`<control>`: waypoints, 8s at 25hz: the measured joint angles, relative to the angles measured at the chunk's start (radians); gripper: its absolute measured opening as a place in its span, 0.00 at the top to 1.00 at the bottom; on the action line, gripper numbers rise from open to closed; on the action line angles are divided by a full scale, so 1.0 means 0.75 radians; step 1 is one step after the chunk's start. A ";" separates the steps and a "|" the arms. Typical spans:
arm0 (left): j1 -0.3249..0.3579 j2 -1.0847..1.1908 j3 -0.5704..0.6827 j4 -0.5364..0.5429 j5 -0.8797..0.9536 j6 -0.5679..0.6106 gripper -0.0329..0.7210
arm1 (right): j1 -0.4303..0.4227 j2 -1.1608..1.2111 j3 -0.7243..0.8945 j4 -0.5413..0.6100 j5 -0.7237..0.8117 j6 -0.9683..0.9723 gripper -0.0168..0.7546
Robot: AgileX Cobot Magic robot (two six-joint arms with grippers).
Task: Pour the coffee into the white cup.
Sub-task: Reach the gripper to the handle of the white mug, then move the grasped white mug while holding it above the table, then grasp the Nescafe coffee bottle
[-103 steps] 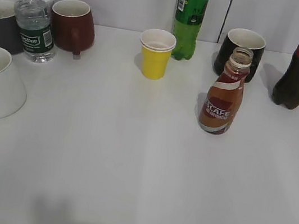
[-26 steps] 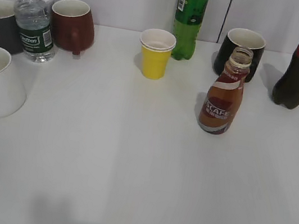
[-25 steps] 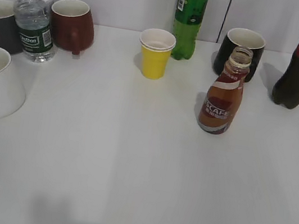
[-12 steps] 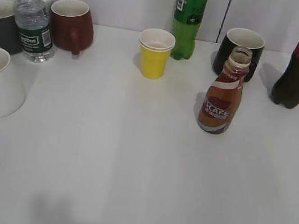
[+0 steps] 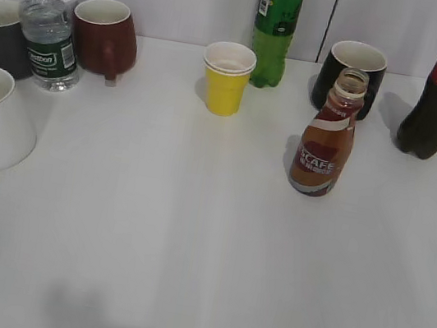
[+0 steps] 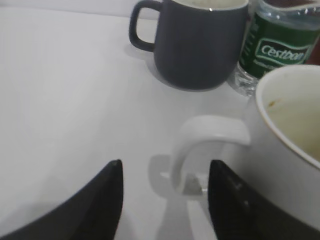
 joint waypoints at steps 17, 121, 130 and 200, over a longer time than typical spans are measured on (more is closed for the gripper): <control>0.001 0.167 -0.276 0.189 0.181 -0.004 0.49 | 0.000 0.000 0.000 0.000 0.000 0.000 0.26; -0.185 0.323 -0.783 1.516 -0.213 -0.692 0.90 | 0.000 0.000 0.000 0.000 -0.001 0.000 0.26; -0.185 0.323 -0.783 1.537 -0.215 -0.692 0.90 | 0.000 0.000 -0.005 0.012 -0.021 0.000 0.26; -0.185 0.323 -0.783 1.536 -0.240 -0.692 0.90 | 0.247 2.552 -0.110 -0.553 -2.713 0.099 0.29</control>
